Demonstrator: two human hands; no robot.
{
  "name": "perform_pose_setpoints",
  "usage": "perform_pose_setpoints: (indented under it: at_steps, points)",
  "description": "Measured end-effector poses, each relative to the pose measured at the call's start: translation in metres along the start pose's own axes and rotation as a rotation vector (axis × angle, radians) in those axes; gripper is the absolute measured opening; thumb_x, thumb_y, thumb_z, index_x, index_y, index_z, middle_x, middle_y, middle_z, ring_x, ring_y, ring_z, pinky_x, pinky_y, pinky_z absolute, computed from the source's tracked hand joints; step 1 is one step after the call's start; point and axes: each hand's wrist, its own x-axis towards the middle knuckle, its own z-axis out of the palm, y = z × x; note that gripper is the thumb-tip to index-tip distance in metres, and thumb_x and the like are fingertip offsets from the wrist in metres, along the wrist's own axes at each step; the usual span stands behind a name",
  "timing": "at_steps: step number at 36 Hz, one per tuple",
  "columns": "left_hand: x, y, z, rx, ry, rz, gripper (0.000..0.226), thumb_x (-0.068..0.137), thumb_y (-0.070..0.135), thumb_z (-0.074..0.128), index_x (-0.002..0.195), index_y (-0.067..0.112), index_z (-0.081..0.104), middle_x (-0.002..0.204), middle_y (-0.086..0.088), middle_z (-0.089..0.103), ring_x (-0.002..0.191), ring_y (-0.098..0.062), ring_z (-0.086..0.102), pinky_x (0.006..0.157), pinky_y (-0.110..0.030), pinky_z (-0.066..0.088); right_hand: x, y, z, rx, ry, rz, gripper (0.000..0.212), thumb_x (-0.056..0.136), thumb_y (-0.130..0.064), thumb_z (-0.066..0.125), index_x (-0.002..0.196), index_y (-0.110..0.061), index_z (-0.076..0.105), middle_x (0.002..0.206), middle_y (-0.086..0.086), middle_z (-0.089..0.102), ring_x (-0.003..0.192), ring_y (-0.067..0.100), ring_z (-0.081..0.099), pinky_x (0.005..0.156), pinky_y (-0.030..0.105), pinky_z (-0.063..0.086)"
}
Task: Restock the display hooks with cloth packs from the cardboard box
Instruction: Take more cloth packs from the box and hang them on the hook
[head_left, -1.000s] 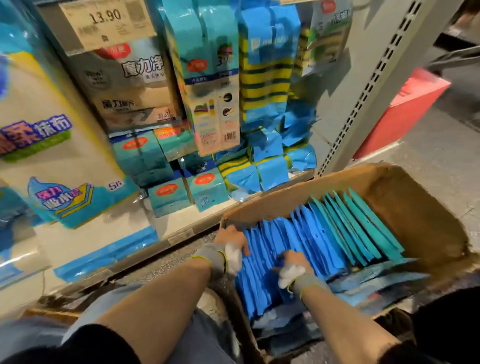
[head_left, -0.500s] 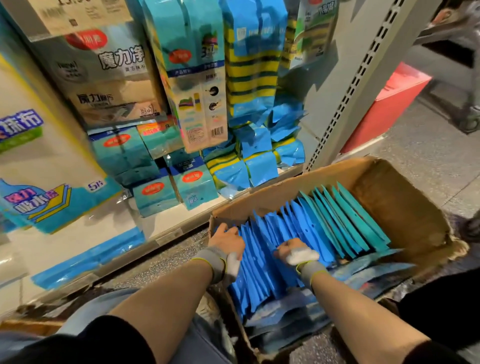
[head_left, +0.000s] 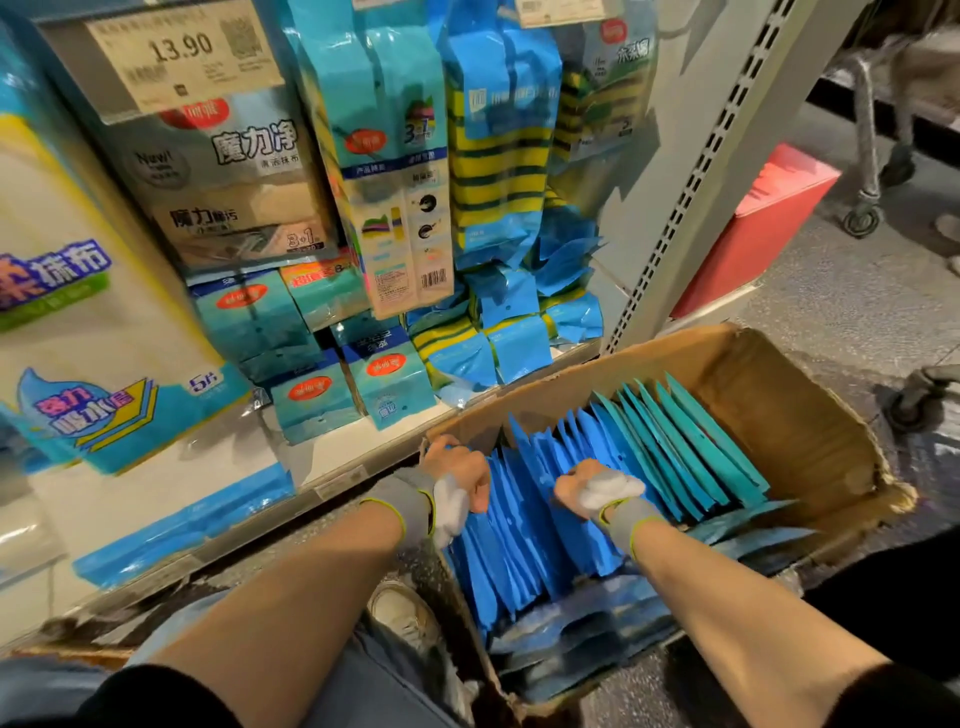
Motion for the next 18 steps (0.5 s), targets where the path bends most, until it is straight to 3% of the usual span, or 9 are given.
perform_pose_setpoints:
  at_steps: [1, 3, 5, 7, 10, 13, 14, 16, 18]
  points:
    - [-0.002, 0.000, -0.005, 0.005, 0.040, 0.003, 0.019, 0.075, 0.003, 0.057, 0.063, 0.016, 0.065, 0.108, -0.007, 0.070, 0.118, -0.025, 0.051, 0.108, -0.031, 0.017, -0.001, -0.001, -0.005, 0.002, -0.008, -0.007, 0.041, 0.092, -0.033, 0.048, 0.122, -0.007, 0.057, 0.121, 0.008, 0.063, 0.112, 0.025, 0.058, 0.074, 0.026, 0.034]
    - [-0.008, 0.000, -0.012, -0.009, 0.123, 0.003, 0.026, 0.073, 0.002, 0.054, 0.074, 0.023, 0.069, 0.093, 0.001, 0.069, 0.098, -0.021, 0.054, 0.103, -0.027, 0.017, -0.004, -0.008, -0.016, 0.002, -0.017, -0.022, 0.044, 0.089, -0.037, 0.054, 0.124, -0.010, 0.054, 0.125, 0.006, 0.061, 0.117, 0.027, 0.056, 0.088, 0.027, 0.038]
    - [-0.020, -0.002, -0.024, -0.043, 0.209, -0.003, 0.024, 0.073, 0.000, 0.051, 0.068, 0.023, 0.054, 0.080, 0.007, 0.057, 0.085, -0.016, 0.041, 0.098, -0.023, 0.017, -0.010, -0.016, -0.027, -0.004, -0.001, -0.076, 0.045, 0.085, -0.041, 0.060, 0.121, -0.014, 0.057, 0.130, 0.006, 0.057, 0.120, 0.030, 0.054, 0.100, 0.032, 0.039]
    - [-0.028, -0.006, -0.038, -0.088, 0.205, -0.024, 0.023, 0.078, 0.001, 0.051, 0.073, 0.023, 0.051, 0.079, 0.010, 0.053, 0.089, -0.014, 0.034, 0.097, -0.021, 0.017, -0.014, -0.023, -0.038, -0.051, 0.025, -0.170, 0.027, 0.086, -0.038, 0.058, 0.106, -0.020, 0.064, 0.124, 0.006, 0.060, 0.116, 0.029, 0.056, 0.090, 0.026, 0.038]
    - [-0.052, -0.014, -0.064, -0.166, 0.202, 0.015, 0.023, 0.082, 0.005, 0.055, 0.076, 0.026, 0.060, 0.071, 0.016, 0.056, 0.095, -0.011, 0.042, 0.095, -0.014, 0.022, -0.034, -0.036, -0.057, -0.113, 0.056, -0.257, 0.019, 0.088, -0.029, 0.057, 0.094, -0.017, 0.070, 0.114, 0.007, 0.064, 0.111, 0.028, 0.059, 0.082, 0.027, 0.042]
    - [-0.069, -0.019, -0.082, -0.233, 0.210, 0.072, 0.011, 0.085, 0.015, 0.064, 0.090, 0.017, 0.073, 0.085, 0.003, 0.071, 0.091, -0.012, 0.061, 0.080, -0.007, 0.033, -0.040, -0.052, -0.076, -0.177, 0.110, -0.336, 0.025, 0.084, -0.024, 0.059, 0.060, -0.019, 0.055, 0.096, 0.012, 0.065, 0.088, 0.023, 0.058, 0.065, 0.025, 0.046]
    - [-0.076, -0.021, -0.088, -0.238, 0.224, 0.071, 0.011, 0.085, 0.017, 0.066, 0.092, 0.016, 0.074, 0.092, 0.000, 0.074, 0.094, -0.013, 0.064, 0.077, -0.007, 0.037, -0.048, -0.058, -0.084, -0.189, 0.127, -0.360, 0.024, 0.085, -0.022, 0.057, 0.061, -0.020, 0.053, 0.086, 0.010, 0.060, 0.084, 0.020, 0.052, 0.062, 0.025, 0.041]
    - [-0.089, -0.023, -0.099, -0.257, 0.282, 0.074, 0.012, 0.083, 0.019, 0.068, 0.093, 0.017, 0.075, 0.094, -0.002, 0.075, 0.093, -0.013, 0.068, 0.075, -0.012, 0.043, -0.063, -0.072, -0.101, -0.236, 0.171, -0.421, 0.020, 0.089, -0.021, 0.054, 0.070, -0.016, 0.052, 0.074, 0.005, 0.051, 0.086, 0.021, 0.048, 0.071, 0.027, 0.037]
    - [-0.105, -0.024, -0.114, -0.243, 0.341, 0.077, 0.014, 0.084, 0.022, 0.067, 0.094, 0.018, 0.076, 0.094, 0.000, 0.075, 0.092, -0.013, 0.068, 0.074, -0.013, 0.042, -0.084, -0.086, -0.122, -0.288, 0.248, -0.472, 0.029, 0.094, -0.028, 0.050, 0.078, -0.008, 0.064, 0.083, 0.011, 0.059, 0.092, 0.028, 0.055, 0.080, 0.033, 0.043]
